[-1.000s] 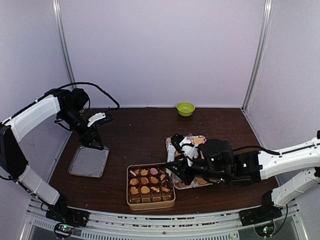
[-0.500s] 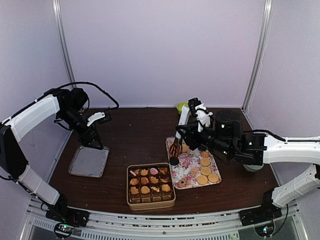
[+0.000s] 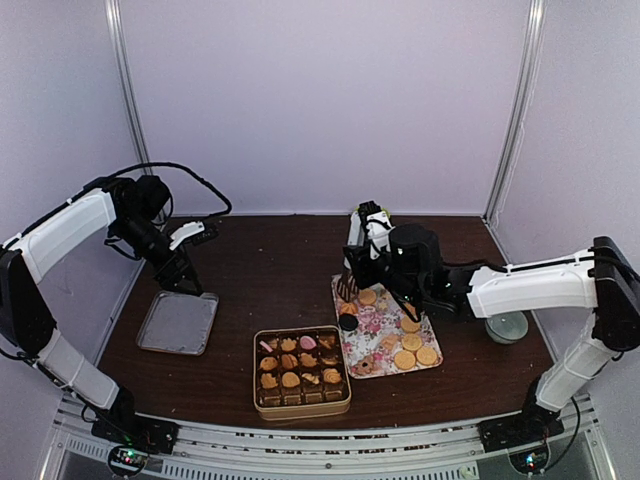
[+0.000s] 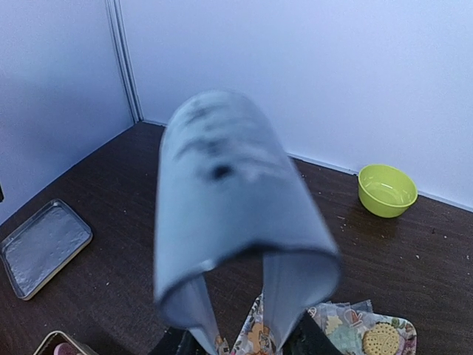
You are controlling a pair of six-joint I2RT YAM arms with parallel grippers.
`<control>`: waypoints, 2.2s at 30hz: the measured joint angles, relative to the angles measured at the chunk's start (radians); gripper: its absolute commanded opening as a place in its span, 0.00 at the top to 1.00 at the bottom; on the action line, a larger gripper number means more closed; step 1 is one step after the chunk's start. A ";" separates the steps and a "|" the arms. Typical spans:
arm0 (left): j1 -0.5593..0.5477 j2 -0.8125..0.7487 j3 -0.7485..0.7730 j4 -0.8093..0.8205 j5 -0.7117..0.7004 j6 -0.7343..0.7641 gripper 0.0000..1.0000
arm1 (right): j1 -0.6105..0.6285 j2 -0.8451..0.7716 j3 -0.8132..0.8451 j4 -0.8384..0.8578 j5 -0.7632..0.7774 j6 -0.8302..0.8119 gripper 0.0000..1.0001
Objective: Pack the cookies
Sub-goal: Pick up the fake cookies from the plate, then place the fake cookies in the empty pocket of the box.
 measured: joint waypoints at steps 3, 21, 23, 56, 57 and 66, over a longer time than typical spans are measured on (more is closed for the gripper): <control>0.000 0.000 0.000 0.000 0.000 0.000 0.34 | -0.002 0.036 0.015 0.047 0.003 0.001 0.65; 0.000 0.000 -0.003 0.000 0.000 0.000 0.34 | -0.002 0.152 0.013 0.135 0.087 0.010 0.56; 0.000 0.000 -0.003 0.000 0.001 0.000 0.34 | -0.002 0.152 -0.003 0.142 0.092 0.017 0.56; 0.000 0.000 -0.005 0.000 0.013 -0.006 0.36 | 0.232 -0.213 -0.100 0.005 0.088 -0.002 0.69; 0.000 0.000 -0.006 0.000 0.013 -0.006 0.36 | 0.265 -0.214 -0.091 -0.006 0.079 -0.002 0.69; 0.000 0.000 -0.023 0.002 0.012 -0.006 0.36 | 0.476 -0.055 0.071 -0.082 -0.053 -0.002 0.70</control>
